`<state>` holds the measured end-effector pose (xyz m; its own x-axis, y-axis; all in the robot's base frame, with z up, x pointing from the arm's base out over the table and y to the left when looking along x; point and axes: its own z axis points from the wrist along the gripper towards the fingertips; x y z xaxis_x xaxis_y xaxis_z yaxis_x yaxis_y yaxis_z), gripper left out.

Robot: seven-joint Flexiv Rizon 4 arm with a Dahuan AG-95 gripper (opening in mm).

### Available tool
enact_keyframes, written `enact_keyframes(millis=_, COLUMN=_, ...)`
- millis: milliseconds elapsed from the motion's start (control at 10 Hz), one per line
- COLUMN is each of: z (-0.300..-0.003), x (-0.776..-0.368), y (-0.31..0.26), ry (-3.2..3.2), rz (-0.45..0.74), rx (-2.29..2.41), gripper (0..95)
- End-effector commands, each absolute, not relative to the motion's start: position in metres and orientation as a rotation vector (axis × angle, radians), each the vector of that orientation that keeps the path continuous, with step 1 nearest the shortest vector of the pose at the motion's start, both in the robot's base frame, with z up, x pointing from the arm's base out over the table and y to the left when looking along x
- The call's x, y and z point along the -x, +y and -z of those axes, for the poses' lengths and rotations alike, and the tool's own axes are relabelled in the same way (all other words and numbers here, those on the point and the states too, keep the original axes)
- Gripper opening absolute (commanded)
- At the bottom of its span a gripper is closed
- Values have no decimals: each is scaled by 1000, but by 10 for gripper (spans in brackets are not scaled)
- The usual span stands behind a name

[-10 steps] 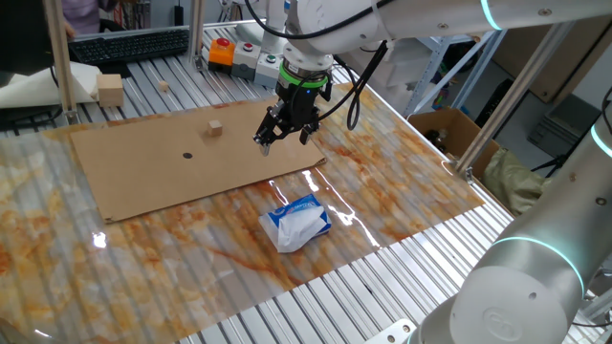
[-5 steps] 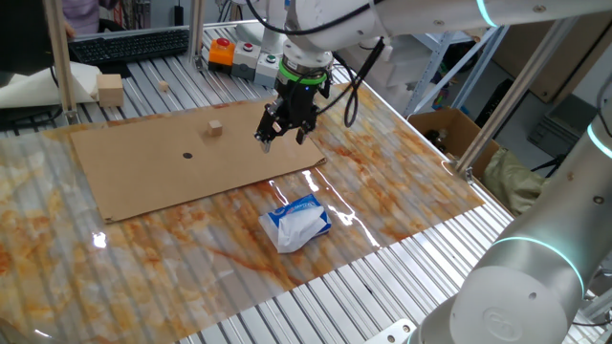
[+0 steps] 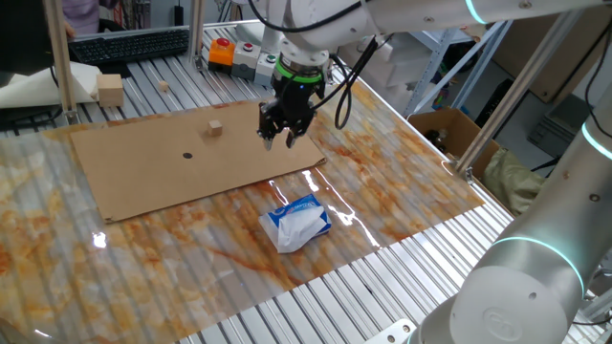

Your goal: Grab the block and place it at the designated location

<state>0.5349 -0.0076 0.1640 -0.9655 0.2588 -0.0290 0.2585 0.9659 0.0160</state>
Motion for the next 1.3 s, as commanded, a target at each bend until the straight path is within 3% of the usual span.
enact_keyframes(millis=100, z=-161, x=-555, y=-12, ry=3098, rz=-19, rx=-359, gripper=0)
enact_keyframes(millis=700, z=-158, x=-604, y=-23, ry=3106, rz=-10, rx=-249, gripper=0)
enact_keyframes(millis=1300, z=-154, x=-605, y=-21, ry=3096, rz=-8, rx=-255, gripper=0)
